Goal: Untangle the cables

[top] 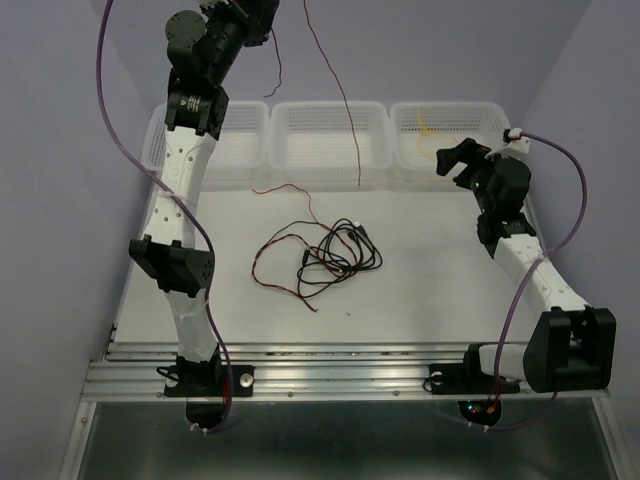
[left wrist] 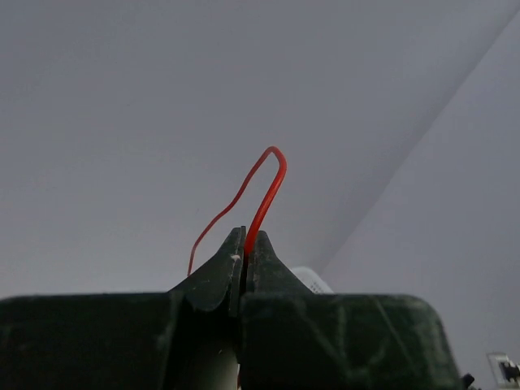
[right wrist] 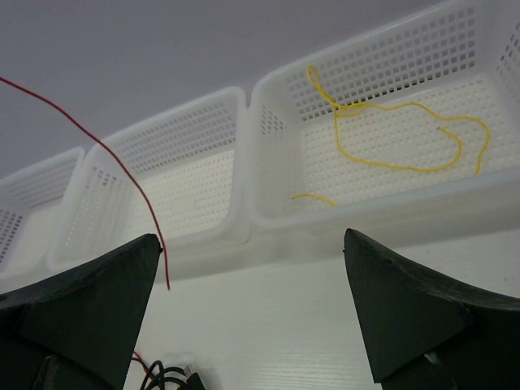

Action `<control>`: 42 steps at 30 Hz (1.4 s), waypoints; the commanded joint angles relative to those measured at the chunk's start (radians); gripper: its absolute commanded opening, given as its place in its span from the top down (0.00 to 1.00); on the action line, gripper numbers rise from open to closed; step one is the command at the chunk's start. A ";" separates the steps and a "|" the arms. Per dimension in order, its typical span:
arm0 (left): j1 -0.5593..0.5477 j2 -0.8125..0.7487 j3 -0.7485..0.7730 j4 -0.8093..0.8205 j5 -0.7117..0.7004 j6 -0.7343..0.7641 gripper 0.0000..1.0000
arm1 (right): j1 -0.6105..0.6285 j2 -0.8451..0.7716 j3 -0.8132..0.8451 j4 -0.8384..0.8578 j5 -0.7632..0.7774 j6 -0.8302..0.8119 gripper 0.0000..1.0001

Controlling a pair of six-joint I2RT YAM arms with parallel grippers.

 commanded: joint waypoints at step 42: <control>-0.224 0.339 -0.471 0.444 -0.332 0.012 1.00 | -0.004 0.116 -0.082 -0.021 -0.046 -0.012 0.00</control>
